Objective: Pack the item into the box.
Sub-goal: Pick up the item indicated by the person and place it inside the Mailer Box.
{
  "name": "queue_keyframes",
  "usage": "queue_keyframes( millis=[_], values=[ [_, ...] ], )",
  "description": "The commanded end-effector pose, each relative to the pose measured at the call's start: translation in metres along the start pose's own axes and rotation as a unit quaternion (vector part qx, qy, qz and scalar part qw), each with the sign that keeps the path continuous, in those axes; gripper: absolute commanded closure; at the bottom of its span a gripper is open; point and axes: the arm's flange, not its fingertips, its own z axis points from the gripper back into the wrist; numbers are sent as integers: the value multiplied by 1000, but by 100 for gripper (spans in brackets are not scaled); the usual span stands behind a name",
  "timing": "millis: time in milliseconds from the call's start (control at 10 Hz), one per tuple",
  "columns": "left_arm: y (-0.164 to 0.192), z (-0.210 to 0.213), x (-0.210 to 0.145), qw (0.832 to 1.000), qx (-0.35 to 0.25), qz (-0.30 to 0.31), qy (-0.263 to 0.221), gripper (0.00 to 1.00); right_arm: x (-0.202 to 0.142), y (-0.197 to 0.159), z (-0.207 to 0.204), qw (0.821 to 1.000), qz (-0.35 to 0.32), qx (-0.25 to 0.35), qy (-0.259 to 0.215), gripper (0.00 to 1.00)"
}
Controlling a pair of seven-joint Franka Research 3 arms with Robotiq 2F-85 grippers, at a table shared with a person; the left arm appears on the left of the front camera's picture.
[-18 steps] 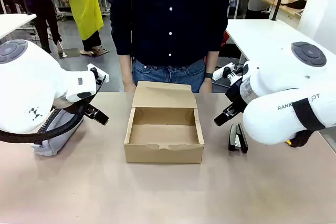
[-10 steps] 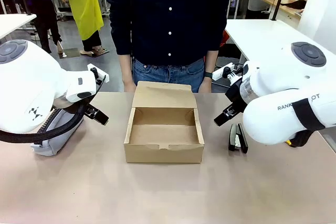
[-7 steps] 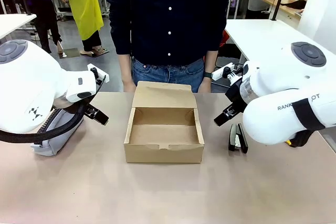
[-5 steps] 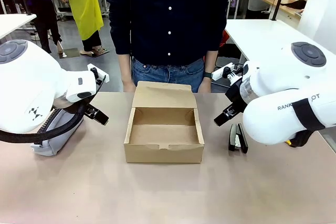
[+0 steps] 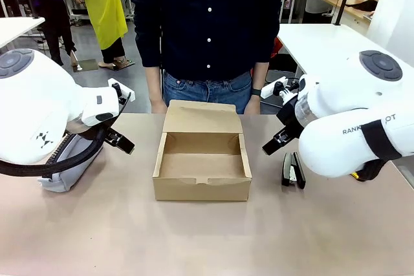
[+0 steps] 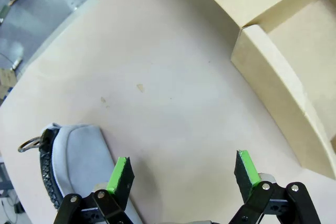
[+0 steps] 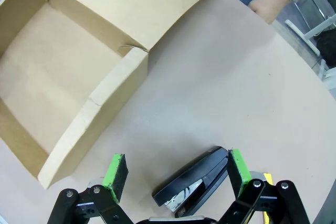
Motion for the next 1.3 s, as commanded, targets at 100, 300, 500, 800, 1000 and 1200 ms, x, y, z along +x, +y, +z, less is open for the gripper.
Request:
queue_keyframes(
  millis=[100,300,500,800,1000,1200],
  values=[
    [8,58,6,997,-77,25,-15,0,5,-29,42,998,-46,50,11,0],
    [43,116,-17,984,-151,83,-33,0,-9,-62,93,985,-139,101,20,0],
    [90,159,-62,947,-294,91,-96,0,-53,-118,158,940,-286,184,-24,0],
    [174,152,-145,875,-411,199,-160,0,-159,-180,221,868,-422,227,-128,0],
    [214,144,-190,818,-446,286,-224,0,-223,-211,235,815,-483,255,-194,0],
    [237,142,-235,778,-453,337,-274,0,-280,-233,227,763,-536,273,-238,0]
  ],
)
